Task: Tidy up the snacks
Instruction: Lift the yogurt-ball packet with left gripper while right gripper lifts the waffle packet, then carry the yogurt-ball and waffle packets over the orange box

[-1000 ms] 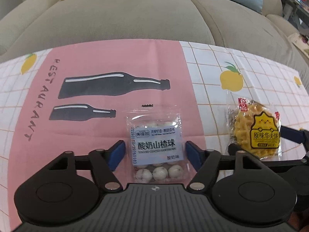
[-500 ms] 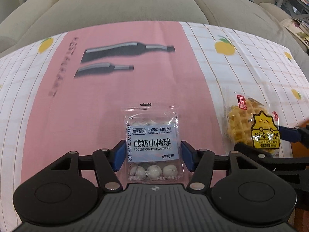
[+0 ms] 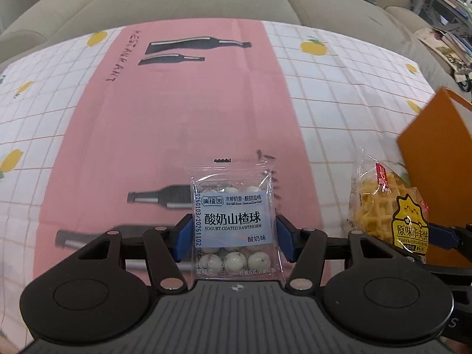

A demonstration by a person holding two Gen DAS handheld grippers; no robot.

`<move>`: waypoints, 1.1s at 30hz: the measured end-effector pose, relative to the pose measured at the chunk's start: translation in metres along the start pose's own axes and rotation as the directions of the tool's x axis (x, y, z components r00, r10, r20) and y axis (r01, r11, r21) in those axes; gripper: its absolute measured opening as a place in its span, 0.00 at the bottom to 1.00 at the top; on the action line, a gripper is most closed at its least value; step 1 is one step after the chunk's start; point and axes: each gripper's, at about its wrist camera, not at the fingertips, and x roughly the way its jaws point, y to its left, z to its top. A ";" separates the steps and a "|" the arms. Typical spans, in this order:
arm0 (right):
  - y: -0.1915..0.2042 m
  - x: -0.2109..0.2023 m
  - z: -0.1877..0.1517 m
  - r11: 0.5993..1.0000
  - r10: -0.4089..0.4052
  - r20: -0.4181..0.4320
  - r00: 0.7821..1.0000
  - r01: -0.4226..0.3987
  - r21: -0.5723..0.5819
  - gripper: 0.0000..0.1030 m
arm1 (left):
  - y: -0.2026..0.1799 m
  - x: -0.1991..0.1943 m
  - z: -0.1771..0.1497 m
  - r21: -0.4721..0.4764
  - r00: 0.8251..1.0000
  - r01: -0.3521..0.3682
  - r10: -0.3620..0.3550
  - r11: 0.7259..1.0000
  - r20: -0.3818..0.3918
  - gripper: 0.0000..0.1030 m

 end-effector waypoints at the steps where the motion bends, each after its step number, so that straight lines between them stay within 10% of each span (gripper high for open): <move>1: 0.000 -0.007 -0.003 1.000 0.005 0.007 1.000 -0.006 0.004 0.65 | -0.003 -0.007 -0.002 0.003 1.000 0.001 -0.001 1.000 0.003 0.64; 20: -0.040 -0.145 -0.014 0.992 0.079 0.203 0.976 -0.098 0.081 0.64 | -0.074 -0.137 -0.019 0.135 0.983 0.071 -0.092 0.988 0.158 0.64; 33: -0.129 -0.198 0.013 0.997 -0.067 0.219 0.973 0.059 0.045 0.64 | -0.180 -0.148 0.023 0.348 0.947 0.189 -0.264 0.918 0.181 0.64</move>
